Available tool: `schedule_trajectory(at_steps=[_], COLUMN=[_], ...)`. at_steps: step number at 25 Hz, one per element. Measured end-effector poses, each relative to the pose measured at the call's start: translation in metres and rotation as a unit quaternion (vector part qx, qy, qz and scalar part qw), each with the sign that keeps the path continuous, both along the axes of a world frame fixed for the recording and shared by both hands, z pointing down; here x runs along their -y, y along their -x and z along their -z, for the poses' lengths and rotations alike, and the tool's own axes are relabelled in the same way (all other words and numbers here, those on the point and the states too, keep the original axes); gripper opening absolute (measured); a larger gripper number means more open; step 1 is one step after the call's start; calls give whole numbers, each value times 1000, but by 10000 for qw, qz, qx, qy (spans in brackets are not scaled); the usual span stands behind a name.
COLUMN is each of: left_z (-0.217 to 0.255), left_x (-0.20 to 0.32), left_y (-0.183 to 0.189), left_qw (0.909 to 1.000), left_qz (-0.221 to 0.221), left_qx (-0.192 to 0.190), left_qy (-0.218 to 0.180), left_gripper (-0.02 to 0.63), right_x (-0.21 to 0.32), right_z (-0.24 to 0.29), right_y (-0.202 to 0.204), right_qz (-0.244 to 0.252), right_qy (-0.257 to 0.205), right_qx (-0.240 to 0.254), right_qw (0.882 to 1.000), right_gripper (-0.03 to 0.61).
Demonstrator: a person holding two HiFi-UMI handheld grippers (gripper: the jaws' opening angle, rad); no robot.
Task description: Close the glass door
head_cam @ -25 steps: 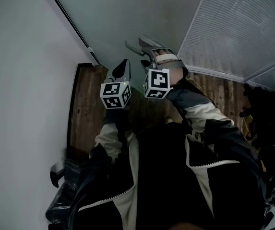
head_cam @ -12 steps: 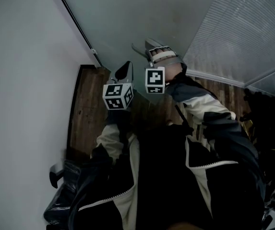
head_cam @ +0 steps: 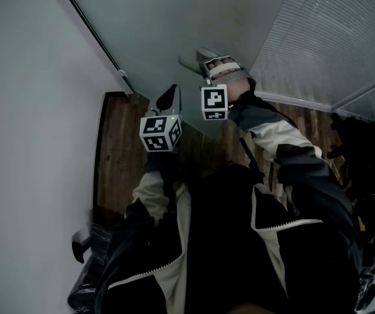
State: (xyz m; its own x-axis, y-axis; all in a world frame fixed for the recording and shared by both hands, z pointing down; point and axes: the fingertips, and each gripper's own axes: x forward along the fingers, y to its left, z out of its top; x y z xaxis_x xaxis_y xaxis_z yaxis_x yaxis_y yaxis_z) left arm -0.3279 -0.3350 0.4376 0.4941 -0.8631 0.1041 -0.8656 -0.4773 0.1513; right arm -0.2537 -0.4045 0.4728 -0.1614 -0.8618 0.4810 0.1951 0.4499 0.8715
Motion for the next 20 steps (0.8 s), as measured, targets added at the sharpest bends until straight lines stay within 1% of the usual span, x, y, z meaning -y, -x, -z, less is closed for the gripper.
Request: schedule_trajectory(at_steps=[8,15,17,20], left_z=[7,18,22,31], left_x=[25,54,62,72], left_y=[-36,-51,-61,-84], left_qw=[9999,9998,9998,9998], left_qz=[-85,79,122,69], left_qx=[94,164,177,190], left_qy=[40,0,-11,-54], left_gripper=[2,2,2,2], right_x=[55,115,134,165], right_z=[-9,-13,-13,-11], right_y=[-51,-86,-101,-121], right_qz=[-25,-73,-94,-205], right_qy=[-158,-152,-179,-145], right_qx=[-346,-648,-740,-871], right_qw=[9993,9978,9971,9959], right_gripper=[123,124,124,129])
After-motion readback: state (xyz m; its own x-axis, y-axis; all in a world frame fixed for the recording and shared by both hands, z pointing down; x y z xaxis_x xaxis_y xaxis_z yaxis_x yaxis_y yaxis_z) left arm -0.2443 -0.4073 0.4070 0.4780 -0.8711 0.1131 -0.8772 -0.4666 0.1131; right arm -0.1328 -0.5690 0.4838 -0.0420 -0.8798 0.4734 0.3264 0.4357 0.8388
